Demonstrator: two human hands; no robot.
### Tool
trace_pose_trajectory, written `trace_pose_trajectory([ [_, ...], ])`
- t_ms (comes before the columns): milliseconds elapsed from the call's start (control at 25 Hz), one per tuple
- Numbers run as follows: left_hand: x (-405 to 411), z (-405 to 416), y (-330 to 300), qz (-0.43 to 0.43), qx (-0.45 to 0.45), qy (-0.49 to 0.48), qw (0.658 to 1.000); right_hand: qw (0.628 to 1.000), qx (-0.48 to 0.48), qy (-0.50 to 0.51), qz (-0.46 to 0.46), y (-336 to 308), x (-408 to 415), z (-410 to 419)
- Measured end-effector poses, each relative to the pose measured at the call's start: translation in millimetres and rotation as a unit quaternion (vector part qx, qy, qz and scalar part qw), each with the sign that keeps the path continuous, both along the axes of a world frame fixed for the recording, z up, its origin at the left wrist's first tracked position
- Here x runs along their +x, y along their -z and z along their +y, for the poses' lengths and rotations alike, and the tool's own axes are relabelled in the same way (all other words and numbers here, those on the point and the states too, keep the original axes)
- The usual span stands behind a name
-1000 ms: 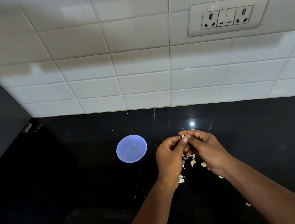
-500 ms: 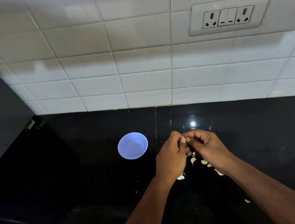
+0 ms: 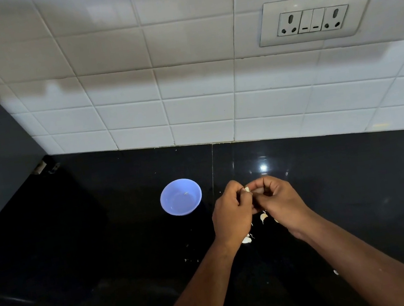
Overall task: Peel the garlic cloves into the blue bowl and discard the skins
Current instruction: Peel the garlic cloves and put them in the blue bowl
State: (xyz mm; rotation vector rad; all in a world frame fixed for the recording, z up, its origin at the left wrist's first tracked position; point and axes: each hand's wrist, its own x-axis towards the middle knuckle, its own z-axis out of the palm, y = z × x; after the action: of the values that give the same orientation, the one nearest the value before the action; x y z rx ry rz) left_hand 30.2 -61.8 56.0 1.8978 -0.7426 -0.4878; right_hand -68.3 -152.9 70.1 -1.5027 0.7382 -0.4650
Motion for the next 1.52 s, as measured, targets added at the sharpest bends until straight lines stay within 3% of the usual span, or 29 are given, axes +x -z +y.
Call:
trace_pose_trajectory([
  [240,10,-1,10,0.132,-0.035,-0.042,0.99,0.996,0.063,0.057,-0.028,5,-6,-7],
  [400,9,0,10,0.19,-0.096,0.004,0.977,0.997,0.049,0.05,-0.03,1,-4,-6],
  [600,13,-2,11,0.275,-0.153,0.005,0.949,0.999,0.016,0.023,-0.024,-2,-2,-5],
  [800,13,1,7,0.37,-0.191,-0.026,0.909,0.997,0.056,0.03,-0.049,-3,0,-6],
  [1080,14,-1,8,0.339,-0.197,-0.034,0.919,0.996,0.05,0.046,-0.05,-3,4,-4],
  [1320,12,-1,9,0.325,-0.182,-0.018,0.928,0.977,0.189,0.062,-0.082,4,10,-3],
  [1520,10,-2,11,0.296,-0.159,-0.02,0.942,0.993,0.115,0.008,-0.029,0,8,2],
])
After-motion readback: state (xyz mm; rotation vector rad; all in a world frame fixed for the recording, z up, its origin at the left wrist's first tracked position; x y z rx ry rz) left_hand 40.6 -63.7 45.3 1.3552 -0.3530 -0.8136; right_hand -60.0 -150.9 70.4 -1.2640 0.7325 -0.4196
